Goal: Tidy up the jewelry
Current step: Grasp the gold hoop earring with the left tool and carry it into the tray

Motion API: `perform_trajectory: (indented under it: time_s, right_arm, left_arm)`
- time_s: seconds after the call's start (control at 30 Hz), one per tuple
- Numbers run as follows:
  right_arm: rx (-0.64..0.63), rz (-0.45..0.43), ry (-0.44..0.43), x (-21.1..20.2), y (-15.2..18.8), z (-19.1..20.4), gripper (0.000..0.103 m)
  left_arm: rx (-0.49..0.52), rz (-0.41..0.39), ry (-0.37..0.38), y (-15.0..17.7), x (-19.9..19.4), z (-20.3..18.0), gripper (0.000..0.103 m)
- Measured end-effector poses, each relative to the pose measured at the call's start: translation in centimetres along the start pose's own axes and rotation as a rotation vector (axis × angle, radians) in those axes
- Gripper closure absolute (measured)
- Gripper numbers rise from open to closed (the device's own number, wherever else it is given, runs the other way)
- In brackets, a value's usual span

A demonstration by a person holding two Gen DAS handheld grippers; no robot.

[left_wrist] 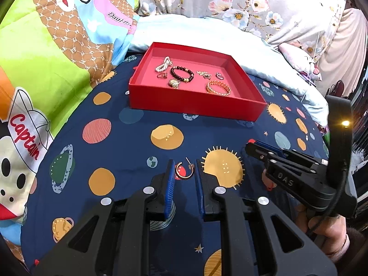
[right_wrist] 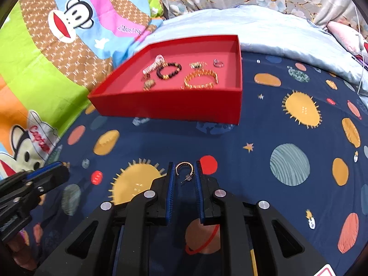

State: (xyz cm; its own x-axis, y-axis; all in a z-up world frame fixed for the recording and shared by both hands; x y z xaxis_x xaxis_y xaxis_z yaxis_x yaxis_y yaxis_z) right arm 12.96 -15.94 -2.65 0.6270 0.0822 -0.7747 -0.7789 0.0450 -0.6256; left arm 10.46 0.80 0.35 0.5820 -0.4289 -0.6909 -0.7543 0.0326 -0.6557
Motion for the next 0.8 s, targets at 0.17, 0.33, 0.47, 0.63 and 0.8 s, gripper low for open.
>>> perform_trajectory:
  time_s: [0.17, 0.33, 0.47, 0.63, 0.8]
  right_arm:
    - [0.002, -0.083, -0.024, -3.5, -2.6, 0.1, 0.088]
    - [-0.003, -0.172, -0.05, -6.6, -6.7, -0.1, 0.088]
    - [-0.017, -0.229, -0.051, -7.8, -10.0, -0.2, 0.088]
    - [-0.026, -0.269, -0.056, -7.3, -14.0, -0.4, 0.088]
    - [-0.005, -0.26, -0.057, -4.8, -16.8, -1.7, 0.088]
  left_arm:
    - [0.002, -0.024, 0.016, -1.9, -0.9, -0.2, 0.086]
    - [0.042, -0.078, 0.033, -5.8, -2.2, -1.1, 0.087]
    - [0.074, -0.118, 0.05, -9.8, -2.5, -1.9, 0.086]
    - [0.127, -0.155, 0.028, -14.5, -1.1, -2.8, 0.086]
    - [0.14, -0.139, 0.027, -17.6, 2.0, -2.9, 0.086]
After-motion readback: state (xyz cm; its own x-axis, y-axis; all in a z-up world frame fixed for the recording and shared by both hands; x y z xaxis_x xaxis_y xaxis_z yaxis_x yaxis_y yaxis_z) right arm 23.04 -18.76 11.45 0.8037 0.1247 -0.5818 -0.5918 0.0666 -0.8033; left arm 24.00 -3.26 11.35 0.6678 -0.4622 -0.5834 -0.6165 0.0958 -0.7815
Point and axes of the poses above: each gripper's, at about its wrist camera, not at the fingertips, and x roughly the way its jaws point, z to its left, y to its underside, the point moved 5 cm from there along x, roughly the way its jaws point, and after that the axes turned 8 degrees about y, right-handed, at the moved point
